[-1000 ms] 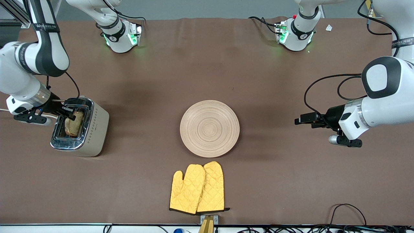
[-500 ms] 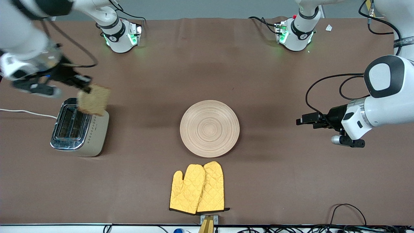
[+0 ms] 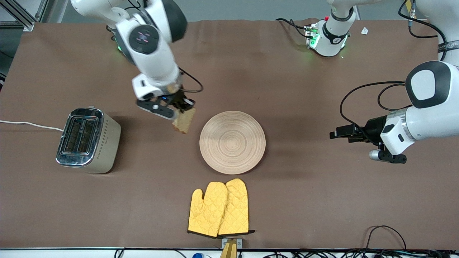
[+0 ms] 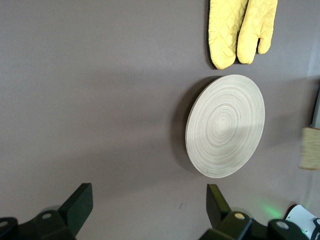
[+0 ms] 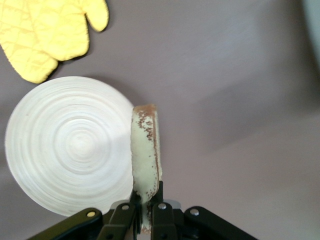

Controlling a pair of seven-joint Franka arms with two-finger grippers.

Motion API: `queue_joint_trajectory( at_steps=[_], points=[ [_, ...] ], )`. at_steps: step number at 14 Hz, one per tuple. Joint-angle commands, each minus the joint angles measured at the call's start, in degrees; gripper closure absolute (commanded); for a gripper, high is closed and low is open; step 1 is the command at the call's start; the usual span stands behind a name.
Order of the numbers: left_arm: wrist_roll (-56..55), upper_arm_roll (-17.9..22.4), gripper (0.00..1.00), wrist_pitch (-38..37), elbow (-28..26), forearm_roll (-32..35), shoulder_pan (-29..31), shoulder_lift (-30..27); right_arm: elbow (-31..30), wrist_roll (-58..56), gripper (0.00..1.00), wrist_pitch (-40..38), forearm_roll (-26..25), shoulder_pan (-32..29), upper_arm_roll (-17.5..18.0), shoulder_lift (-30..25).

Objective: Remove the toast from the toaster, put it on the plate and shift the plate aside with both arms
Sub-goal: 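Carry the toast over the wooden plate and lower it onto the plate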

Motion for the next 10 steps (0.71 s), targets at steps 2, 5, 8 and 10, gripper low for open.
queue_joint_trajectory(
  at_steps=[2,5,8,10],
  points=[
    [1.0,-0.11,0.0,-1.17,0.38,-0.97,0.27,-0.39,4.55,15.85,1.0,7.43,-1.1,5.82,-0.92,6.94],
    [1.09,-0.12,0.0,-1.17,0.38,-0.97,0.36,-0.13,5.19,24.11,1.0,17.94,1.96,5.74,-0.83,8.71],
    [1.27,-0.03,0.0,-1.17,0.3,-0.88,0.35,-0.3,-0.85,26.08,1.0,36.19,2.68,6.35,-0.75,9.94],
    [1.27,-0.12,0.0,-1.26,0.3,-0.88,0.36,-0.48,-6.56,26.87,1.0,49.48,2.94,7.23,-0.83,10.38]
  ],
)
